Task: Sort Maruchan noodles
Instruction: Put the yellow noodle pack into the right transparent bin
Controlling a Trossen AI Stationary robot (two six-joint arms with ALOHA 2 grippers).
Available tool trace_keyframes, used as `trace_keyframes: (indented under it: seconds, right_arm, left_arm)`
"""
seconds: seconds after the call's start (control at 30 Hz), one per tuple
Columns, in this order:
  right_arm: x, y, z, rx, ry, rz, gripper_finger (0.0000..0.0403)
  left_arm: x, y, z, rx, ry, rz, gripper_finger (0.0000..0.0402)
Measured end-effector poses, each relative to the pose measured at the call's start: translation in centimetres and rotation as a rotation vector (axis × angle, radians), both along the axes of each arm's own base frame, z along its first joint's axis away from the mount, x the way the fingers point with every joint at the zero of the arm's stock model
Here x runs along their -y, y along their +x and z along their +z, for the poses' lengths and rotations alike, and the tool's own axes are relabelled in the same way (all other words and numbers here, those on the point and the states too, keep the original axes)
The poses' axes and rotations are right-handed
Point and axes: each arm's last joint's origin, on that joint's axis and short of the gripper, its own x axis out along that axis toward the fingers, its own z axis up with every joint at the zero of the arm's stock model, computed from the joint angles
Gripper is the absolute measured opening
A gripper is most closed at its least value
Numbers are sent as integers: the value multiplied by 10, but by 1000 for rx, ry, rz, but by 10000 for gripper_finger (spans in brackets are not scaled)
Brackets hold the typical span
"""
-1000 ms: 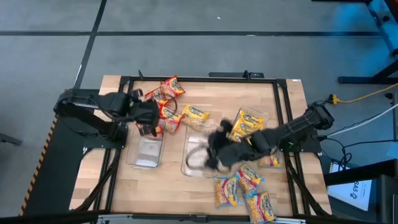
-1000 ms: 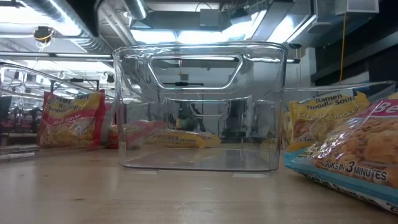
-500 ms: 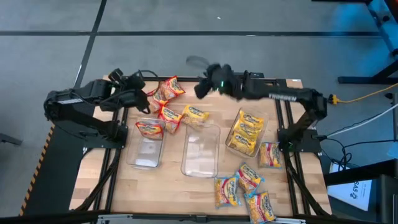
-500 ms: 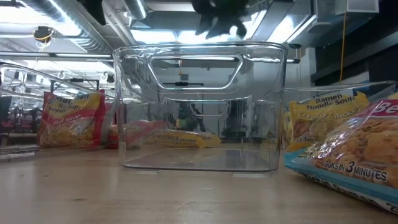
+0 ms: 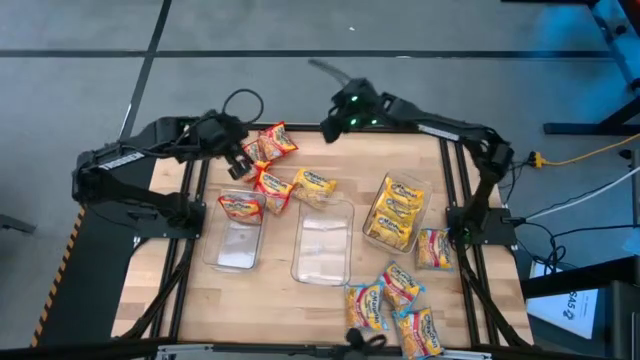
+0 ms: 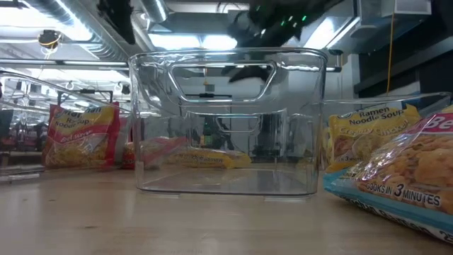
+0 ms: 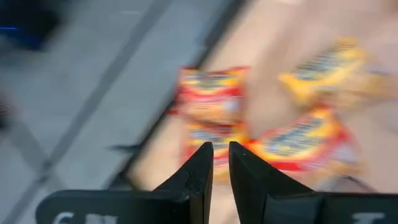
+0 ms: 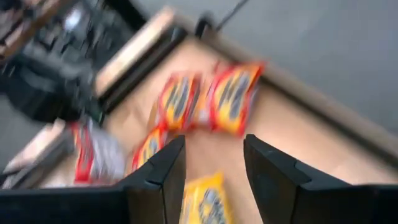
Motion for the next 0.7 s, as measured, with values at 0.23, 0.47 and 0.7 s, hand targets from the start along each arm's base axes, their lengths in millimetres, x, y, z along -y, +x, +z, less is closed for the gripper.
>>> trace_keyframes:
  seconds: [0.23, 0.47, 0.7]
  right_arm:
    - [7, 23, -57, -77, 198, 84, 159]
    - [2, 24, -93, -251, 331, 75, 159]
    - [-14, 30, -124, -398, 394, 94, 159]
  left_arm:
    - [-18, 14, -27, 134, -168, -79, 45]
    - [-23, 13, -43, 132, -250, -54, 45]
    - [-22, 14, -49, 129, -264, -50, 45]
